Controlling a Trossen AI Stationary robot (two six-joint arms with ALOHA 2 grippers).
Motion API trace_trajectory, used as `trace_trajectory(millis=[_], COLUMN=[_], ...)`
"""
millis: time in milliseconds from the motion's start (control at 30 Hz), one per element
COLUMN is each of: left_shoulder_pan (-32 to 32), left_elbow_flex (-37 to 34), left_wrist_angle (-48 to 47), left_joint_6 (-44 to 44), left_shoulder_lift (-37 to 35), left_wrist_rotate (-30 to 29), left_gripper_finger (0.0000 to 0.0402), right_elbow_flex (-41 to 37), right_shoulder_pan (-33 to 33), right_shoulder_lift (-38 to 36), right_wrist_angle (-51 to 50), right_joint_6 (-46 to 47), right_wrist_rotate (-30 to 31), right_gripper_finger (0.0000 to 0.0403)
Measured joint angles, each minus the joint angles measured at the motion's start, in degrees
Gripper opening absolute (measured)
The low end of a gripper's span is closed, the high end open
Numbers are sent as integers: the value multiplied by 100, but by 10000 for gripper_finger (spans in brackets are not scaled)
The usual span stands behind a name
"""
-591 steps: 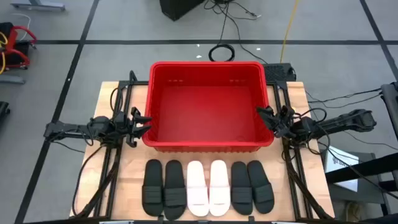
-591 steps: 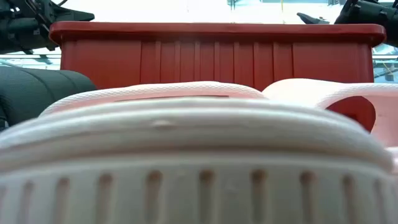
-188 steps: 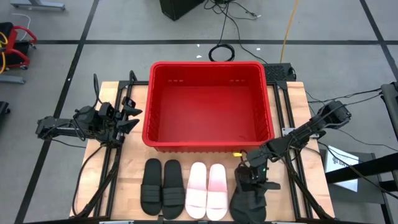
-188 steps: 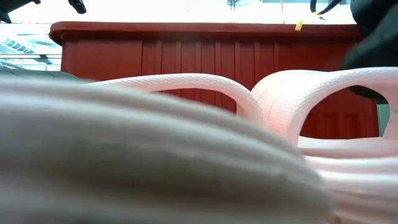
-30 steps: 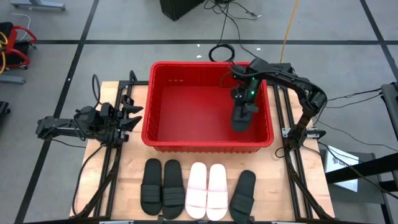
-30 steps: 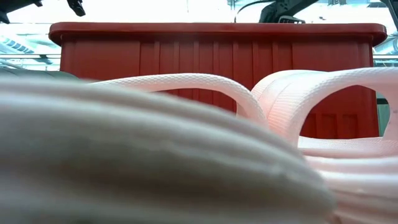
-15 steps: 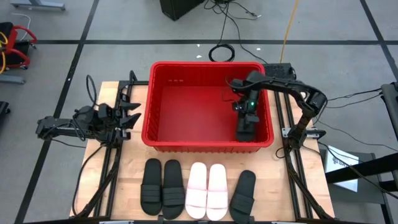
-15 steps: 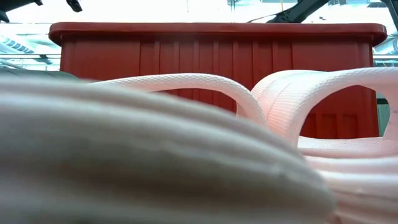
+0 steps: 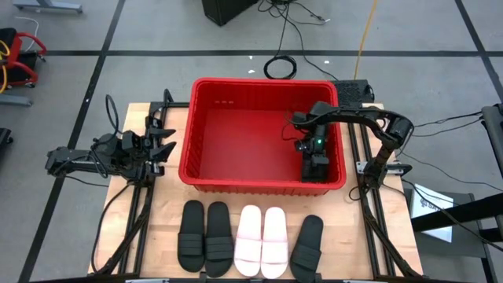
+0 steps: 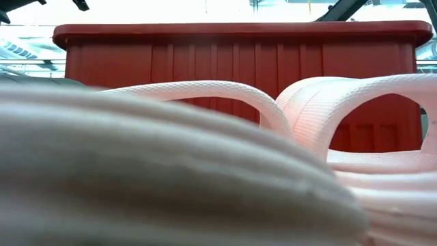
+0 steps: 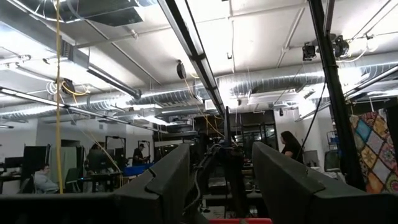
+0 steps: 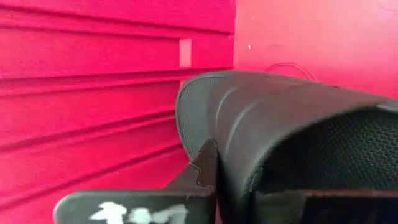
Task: Pick and place slides into bin
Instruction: Put the black slide into the red bin
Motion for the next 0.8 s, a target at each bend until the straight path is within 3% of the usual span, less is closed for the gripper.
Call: trace_trajectory(millis=[300, 800], left_shoulder_pan=[-1, 0], left_elbow_flex=[0, 0], left_wrist_angle=[-4, -9], left_joint_6=[82, 101], left_shoulder_lift=[0, 0], left_wrist_rotate=[1, -43], left_gripper_finger=[184, 184], right_elbow_flex=[-253, -253], right_shoulder_pan=[35, 52], right_shoulder_lift=[4, 4], right_wrist_angle=[457, 531], right_joint_6=[298, 545], right_wrist_rotate=[50, 314], right_gripper_finger=[6, 69])
